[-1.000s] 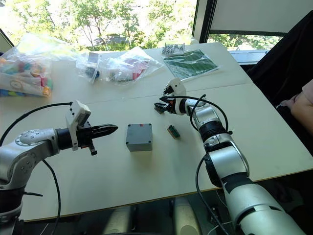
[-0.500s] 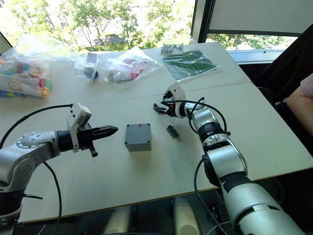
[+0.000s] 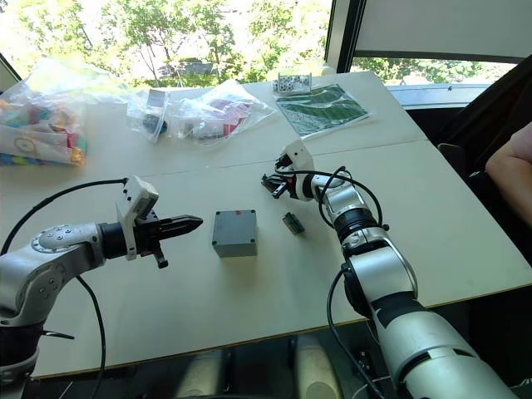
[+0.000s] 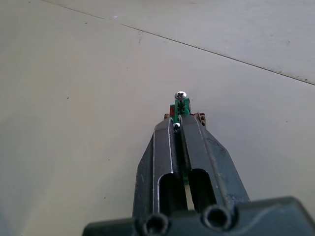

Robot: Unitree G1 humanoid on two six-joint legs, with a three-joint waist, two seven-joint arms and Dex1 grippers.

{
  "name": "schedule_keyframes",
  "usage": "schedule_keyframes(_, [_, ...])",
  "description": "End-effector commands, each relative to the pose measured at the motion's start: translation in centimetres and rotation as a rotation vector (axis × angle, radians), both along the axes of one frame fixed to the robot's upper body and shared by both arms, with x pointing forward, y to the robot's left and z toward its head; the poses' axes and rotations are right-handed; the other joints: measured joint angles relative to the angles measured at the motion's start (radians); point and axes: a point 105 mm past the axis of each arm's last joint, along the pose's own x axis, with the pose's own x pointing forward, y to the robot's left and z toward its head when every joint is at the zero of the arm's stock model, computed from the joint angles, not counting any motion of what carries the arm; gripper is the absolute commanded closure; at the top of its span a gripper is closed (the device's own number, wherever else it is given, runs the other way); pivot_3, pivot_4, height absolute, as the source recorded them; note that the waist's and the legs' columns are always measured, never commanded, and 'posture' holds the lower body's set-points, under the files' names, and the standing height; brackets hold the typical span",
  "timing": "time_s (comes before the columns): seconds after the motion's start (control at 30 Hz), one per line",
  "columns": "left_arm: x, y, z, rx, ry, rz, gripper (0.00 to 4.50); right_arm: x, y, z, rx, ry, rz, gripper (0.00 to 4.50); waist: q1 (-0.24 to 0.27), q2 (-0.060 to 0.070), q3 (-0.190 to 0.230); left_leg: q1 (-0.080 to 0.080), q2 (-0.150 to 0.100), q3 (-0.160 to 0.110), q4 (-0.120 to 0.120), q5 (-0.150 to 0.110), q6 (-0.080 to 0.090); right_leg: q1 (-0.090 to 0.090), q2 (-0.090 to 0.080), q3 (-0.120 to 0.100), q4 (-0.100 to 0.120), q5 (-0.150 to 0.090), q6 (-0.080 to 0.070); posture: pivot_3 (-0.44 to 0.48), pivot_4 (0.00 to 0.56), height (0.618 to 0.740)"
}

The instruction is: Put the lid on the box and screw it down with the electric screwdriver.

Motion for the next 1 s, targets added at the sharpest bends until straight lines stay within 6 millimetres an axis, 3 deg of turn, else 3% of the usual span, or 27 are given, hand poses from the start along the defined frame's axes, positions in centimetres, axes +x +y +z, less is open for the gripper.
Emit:
schedule_keyframes(0.03, [-0.1, 0.1, 0.5, 0.0, -0.029, -0.002, 4.5, 0.3, 0.5, 1.8, 0.025, -0.05, 0.013, 4.48, 0.0, 0.0, 0.0, 0.0, 0.0, 0.0, 0.0, 0.0, 0.0, 0.0, 0.0, 0.0, 0.0, 0.0, 0.0, 0.0, 0.15, 0.74])
schedule_keyframes(0.37, [-0.2, 0.0, 0.4, -0.009, -0.023, -0.008, 4.5, 0.4, 0.1, 4.7, 0.069, -0.129, 0.033, 4.48, 0.0, 0.0, 0.0, 0.0, 0.0, 0.0, 0.0, 0.0, 0.0, 0.0, 0.0, 0.0, 0.0, 0.0, 0.0, 0.0, 0.15, 0.74])
schedule_keyframes(0.5, [-0.5, -0.2, 0.5, -0.02, -0.019, -0.025, 4.5, 0.0, -0.1, 6.9, 0.103, -0.2, 0.062, 4.48, 0.001, 0.0, 0.0, 0.0, 0.0, 0.0, 0.0, 0.0, 0.0, 0.0, 0.0, 0.0, 0.0, 0.0, 0.0, 0.0, 0.15, 0.74])
schedule_keyframes(0.6, [-1.3, -0.3, 0.7, -0.024, -0.007, -0.054, 4.5, -1.7, 0.2, 8.3, 0.136, -0.234, 0.135, 4.48, 0.001, 0.0, 0.0, 0.0, 0.0, 0.0, 0.0, 0.0, 0.0, 0.0, 0.0, 0.0, 0.0, 0.0, 0.0, 0.0, 0.15, 0.74])
schedule_keyframes(0.7, [-2.9, 0.0, 0.7, -0.012, 0.037, -0.112, 4.5, -5.7, 1.1, 8.8, 0.176, -0.226, 0.27, 4.48, 0.002, 0.0, 0.0, 0.0, 0.0, -0.001, 0.0, 0.0, 0.0, 0.0, 0.0, -0.001, 0.001, 0.0, 0.001, 0.0, 0.15, 0.74])
schedule_keyframes(0.83, [-3.3, 0.2, 0.6, -0.029, 0.056, -0.115, 4.5, -9.1, 1.7, 7.5, 0.157, -0.174, 0.338, 4.48, 0.002, 0.0, 0.0, 0.0, 0.0, -0.001, 0.0, 0.0, 0.0, 0.0, 0.0, -0.001, 0.001, -0.001, 0.0, 0.0, 0.15, 0.74])
schedule_keyframes(1.0, [-2.8, 0.1, 0.5, -0.034, 0.054, -0.103, 4.5, -10.6, 2.3, 6.2, 0.153, -0.119, 0.337, 4.48, 0.002, 0.0, 0.0, 0.001, 0.0, -0.001, 0.0, 0.0, 0.0, 0.0, 0.0, -0.001, 0.003, -0.005, -0.002, 0.0, 0.15, 0.74])
